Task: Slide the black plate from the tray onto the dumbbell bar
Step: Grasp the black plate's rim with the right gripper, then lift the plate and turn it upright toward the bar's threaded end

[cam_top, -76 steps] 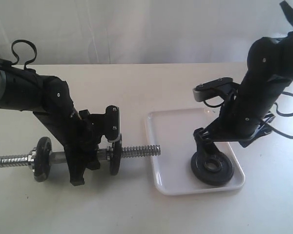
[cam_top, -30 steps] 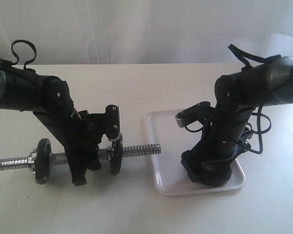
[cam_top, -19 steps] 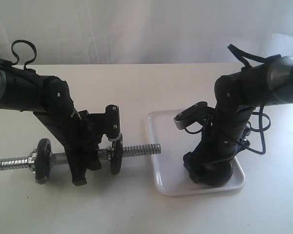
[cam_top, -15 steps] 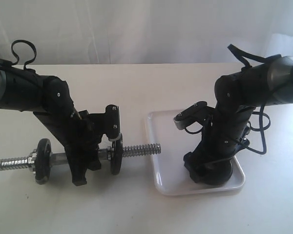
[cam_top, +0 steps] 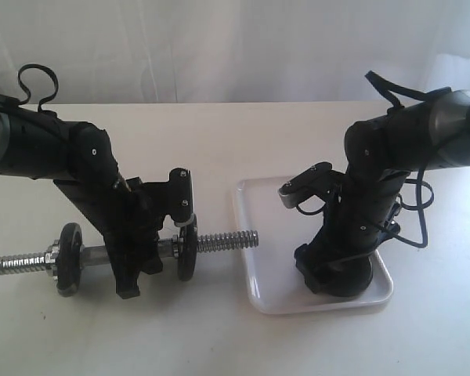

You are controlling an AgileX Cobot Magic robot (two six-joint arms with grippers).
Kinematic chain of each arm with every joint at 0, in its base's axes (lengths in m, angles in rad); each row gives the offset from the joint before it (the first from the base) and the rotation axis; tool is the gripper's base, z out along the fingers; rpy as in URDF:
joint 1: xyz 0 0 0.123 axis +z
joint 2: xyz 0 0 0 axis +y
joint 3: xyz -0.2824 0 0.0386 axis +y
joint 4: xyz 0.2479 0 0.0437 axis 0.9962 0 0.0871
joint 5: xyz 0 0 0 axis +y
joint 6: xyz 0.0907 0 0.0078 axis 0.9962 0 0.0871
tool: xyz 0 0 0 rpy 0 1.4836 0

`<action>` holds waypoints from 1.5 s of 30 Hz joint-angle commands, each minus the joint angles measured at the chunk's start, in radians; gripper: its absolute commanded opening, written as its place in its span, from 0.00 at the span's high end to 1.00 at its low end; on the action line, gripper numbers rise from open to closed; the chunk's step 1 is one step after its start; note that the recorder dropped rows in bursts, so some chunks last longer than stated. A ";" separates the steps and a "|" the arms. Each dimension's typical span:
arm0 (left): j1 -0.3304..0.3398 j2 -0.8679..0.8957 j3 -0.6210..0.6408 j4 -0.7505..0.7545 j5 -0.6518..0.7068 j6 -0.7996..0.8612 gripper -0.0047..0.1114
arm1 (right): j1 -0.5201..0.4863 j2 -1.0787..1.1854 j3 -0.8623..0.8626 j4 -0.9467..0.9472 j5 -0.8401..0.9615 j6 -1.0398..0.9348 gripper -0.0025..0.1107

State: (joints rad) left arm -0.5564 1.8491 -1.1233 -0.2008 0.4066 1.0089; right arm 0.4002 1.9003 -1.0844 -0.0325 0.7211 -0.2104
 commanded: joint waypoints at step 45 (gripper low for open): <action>-0.006 -0.011 -0.002 -0.098 -0.052 -0.071 0.96 | -0.152 -0.146 -0.001 0.580 -0.014 -0.507 0.98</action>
State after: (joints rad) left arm -0.5564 1.8524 -1.1212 -0.2419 0.3732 0.9577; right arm 0.2822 1.7788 -1.0847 0.4050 0.7228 -0.6226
